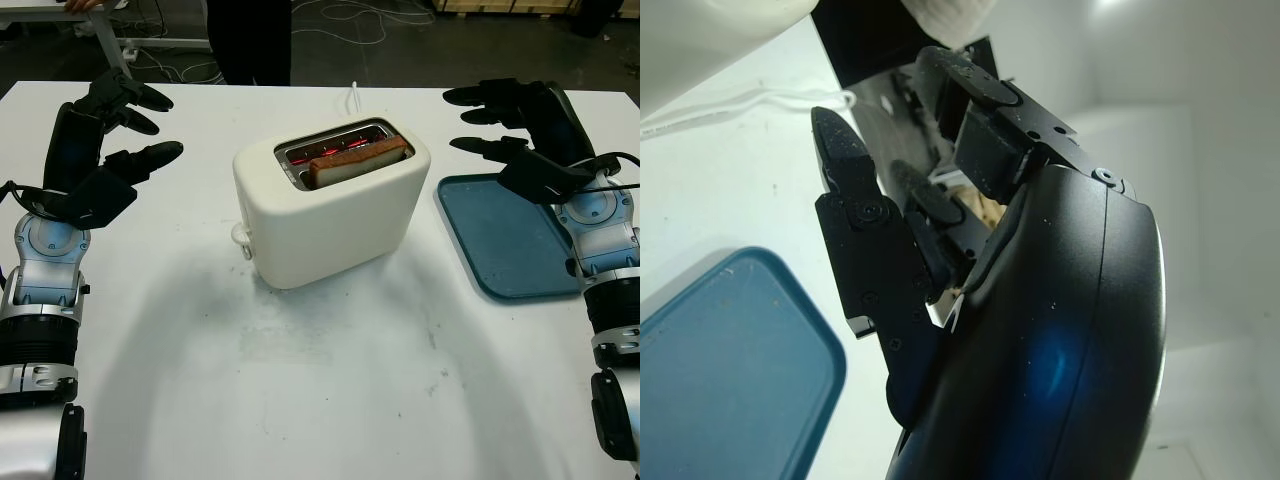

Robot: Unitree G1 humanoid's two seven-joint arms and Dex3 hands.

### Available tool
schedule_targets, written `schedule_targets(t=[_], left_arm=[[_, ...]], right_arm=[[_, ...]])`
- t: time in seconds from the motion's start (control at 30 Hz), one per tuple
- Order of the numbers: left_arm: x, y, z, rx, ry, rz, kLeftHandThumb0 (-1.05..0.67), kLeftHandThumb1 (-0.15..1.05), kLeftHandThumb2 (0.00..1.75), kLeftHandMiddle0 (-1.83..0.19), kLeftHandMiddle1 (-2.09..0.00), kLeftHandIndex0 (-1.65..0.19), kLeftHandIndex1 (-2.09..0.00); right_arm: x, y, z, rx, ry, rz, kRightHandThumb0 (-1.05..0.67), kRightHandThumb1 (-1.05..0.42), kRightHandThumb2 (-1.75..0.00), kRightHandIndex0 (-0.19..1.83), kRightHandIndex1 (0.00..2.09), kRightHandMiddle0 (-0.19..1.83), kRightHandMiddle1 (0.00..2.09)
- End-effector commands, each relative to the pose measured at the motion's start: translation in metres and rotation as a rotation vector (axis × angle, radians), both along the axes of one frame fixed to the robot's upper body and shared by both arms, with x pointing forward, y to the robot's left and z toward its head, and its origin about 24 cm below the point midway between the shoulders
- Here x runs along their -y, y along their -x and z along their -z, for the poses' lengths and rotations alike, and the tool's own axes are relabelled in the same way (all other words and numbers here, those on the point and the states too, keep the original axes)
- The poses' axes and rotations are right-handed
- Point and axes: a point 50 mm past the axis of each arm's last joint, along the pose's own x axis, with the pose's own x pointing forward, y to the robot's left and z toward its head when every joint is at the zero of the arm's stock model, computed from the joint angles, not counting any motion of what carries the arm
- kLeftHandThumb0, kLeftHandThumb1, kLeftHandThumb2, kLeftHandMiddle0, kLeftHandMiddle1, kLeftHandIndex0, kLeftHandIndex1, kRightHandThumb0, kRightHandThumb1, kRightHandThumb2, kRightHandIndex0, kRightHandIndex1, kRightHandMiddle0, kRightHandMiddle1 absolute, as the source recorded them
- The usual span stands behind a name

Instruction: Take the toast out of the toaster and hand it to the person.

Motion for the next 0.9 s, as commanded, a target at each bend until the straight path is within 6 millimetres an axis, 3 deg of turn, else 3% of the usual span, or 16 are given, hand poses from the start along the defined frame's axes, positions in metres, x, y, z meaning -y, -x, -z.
schedule_targets(t=[0.0,0.87], left_arm=[[-0.0008,0.0004,-0.0011,0.004,0.009,-0.002,-0.9,0.92,0.13,-0.43,-1.32,-0.4,-1.2],[0.0014,-0.0017,-0.0014,0.003,0.023,0.008,-0.9,0.92,0.11,-0.43,-1.33,-0.39,-1.2]], right_arm=[[0.0007,0.0002,-0.0049,0.019,-0.01,-0.003,-0.28,-0.78,0.0,0.96,0.0,0.88,0.0],[0.002,0.0016,-0.0032,0.021,-0.014,-0.009,-0.26,-0.79,0.0,0.95,0.01,0.87,0.01]])
